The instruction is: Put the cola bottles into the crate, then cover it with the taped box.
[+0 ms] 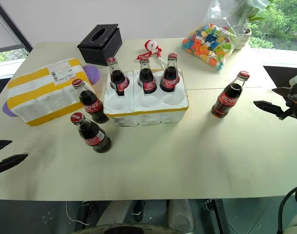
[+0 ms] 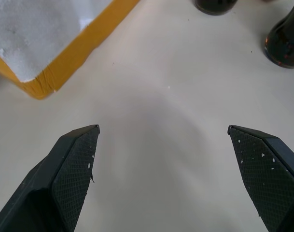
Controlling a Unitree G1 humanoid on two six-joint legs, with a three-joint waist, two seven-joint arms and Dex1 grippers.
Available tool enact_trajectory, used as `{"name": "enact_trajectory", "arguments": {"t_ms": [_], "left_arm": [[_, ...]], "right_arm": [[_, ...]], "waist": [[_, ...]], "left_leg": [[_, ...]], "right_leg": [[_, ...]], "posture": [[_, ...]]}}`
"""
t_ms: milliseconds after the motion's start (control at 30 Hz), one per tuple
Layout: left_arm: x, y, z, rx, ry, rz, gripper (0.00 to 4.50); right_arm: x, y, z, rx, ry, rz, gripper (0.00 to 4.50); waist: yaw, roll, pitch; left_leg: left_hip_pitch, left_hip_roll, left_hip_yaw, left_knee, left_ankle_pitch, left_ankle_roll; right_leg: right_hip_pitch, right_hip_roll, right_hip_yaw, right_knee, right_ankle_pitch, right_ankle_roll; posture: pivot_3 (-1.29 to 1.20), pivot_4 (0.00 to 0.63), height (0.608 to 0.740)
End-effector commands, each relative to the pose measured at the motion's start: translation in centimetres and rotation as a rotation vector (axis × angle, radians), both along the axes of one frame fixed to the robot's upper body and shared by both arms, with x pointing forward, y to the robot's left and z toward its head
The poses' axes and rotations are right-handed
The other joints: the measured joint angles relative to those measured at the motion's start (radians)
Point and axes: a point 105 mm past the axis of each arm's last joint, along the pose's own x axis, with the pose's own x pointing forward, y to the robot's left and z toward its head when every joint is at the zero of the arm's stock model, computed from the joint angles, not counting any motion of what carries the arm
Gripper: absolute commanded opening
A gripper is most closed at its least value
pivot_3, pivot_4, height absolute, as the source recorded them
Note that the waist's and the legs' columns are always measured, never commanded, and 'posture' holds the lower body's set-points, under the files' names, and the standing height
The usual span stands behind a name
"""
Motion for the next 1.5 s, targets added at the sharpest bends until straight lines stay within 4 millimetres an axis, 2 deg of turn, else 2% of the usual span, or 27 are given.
{"name": "enact_trajectory", "arguments": {"t_ms": [33, 400, 500, 733, 767, 833, 900, 967, 1067, 1233, 1500], "left_arm": [[0.2, 0.0, 0.6, 0.026, -0.022, -0.017, 4.46], [0.6, -0.3, 0.9, -0.034, -0.021, -0.011, 4.46], [1.1, -0.6, 1.7, -0.046, -0.055, -0.017, 4.46], [2.6, -2.1, 3.3, -0.089, -0.093, -0.100, 4.46], [2.9, -2.7, 3.7, -0.115, -0.099, -0.129, 4.46], [3.8, -4.3, 4.8, -0.169, -0.103, -0.212, 4.46], [3.7, -5.9, 5.2, -0.175, -0.071, -0.308, 4.46], [3.5, -7.0, 5.1, -0.151, -0.043, -0.376, 4.46], [4.6, -7.6, 5.4, -0.139, -0.076, -0.390, 4.46], [6.9, -8.6, 5.9, -0.167, -0.137, -0.403, 4.46], [11.0, -10.1, 4.7, -0.214, -0.177, -0.395, 4.46]], "right_arm": [[0.0, -0.2, 1.4, -0.007, -0.061, -0.003, 4.50], [0.0, -0.2, 1.0, 0.043, -0.052, -0.009, 4.50], [0.0, -0.1, 1.2, 0.037, -0.054, 0.000, 4.50], [-0.4, 0.0, 3.5, 0.061, -0.080, 0.032, 4.50], [-0.4, 0.1, 4.4, 0.065, -0.098, 0.043, 4.50], [-0.8, 1.1, 7.3, 0.061, -0.129, 0.111, 4.50], [-1.7, 2.5, 9.6, 0.052, -0.134, 0.205, 4.50], [-2.2, 3.8, 11.2, 0.057, -0.136, 0.275, 4.50], [-2.7, 6.1, 13.5, 0.065, -0.149, 0.372, 4.50], [-3.7, 10.3, 16.4, 0.135, -0.171, 0.539, 4.50], [-6.1, 16.3, 18.1, 0.223, -0.178, 0.762, 4.50]], "waist": [[0.000, 0.000, 0.000], [-0.001, 0.000, 0.000], [0.000, 0.000, 0.000], [0.000, 0.000, 0.000], [0.000, 0.001, 0.000], [0.001, 0.004, 0.002], [0.000, 0.007, 0.004], [-0.001, 0.008, 0.005], [-0.007, 0.008, 0.005], [-0.002, 0.009, 0.006], [0.006, 0.008, 0.006]], "left_leg": [[0.000, 0.000, 0.000, 0.000, 0.000, 0.000], [0.000, 0.000, 0.000, 0.000, 0.000, 0.000], [0.000, 0.000, 0.000, 0.000, 0.000, 0.000], [0.000, 0.000, 0.000, 0.001, 0.000, 0.000], [0.000, 0.000, 0.000, 0.001, 0.000, 0.000], [0.000, 0.000, 0.000, 0.001, 0.000, 0.000], [0.000, 0.000, 0.000, 0.002, 0.000, 0.000], [-0.001, 0.000, 0.000, 0.000, 0.000, 0.000], [0.000, 0.001, 0.000, 0.000, -0.002, -0.001], [0.000, 0.002, 0.001, 0.002, -0.002, -0.002], [-0.001, 0.001, 0.001, 0.002, -0.001, 0.000]], "right_leg": [[0.000, 0.000, 0.000, 0.000, 0.000, 0.000], [0.000, 0.000, 0.000, 0.000, 0.000, 0.000], [0.000, 0.000, 0.000, 0.000, 0.000, 0.000], [0.000, 0.000, 0.000, 0.001, 0.000, 0.001], [0.000, 0.000, 0.000, 0.001, 0.000, 0.001], [0.000, 0.000, 0.000, 0.001, 0.001, 0.001], [0.000, 0.000, 0.000, 0.001, 0.002, 0.003], [-0.001, 0.000, 0.000, 0.001, 0.002, 0.004], [-0.002, 0.002, 0.000, 0.001, 0.002, 0.004], [-0.002, 0.003, 0.000, 0.001, 0.002, 0.003], [-0.002, 0.002, 0.001, 0.001, 0.003, 0.004]], "posture": [[0.00, 0.150, 0.732], [0.00, 0.150, 0.732], [0.00, 0.150, 0.732], [0.00, 0.150, 0.732], [0.00, 0.150, 0.732], [0.00, 0.150, 0.732], [0.00, 0.150, 0.732], [0.00, 0.150, 0.732], [0.00, 0.150, 0.732], [0.00, 0.150, 0.732], [0.00, 0.150, 0.732]]}}
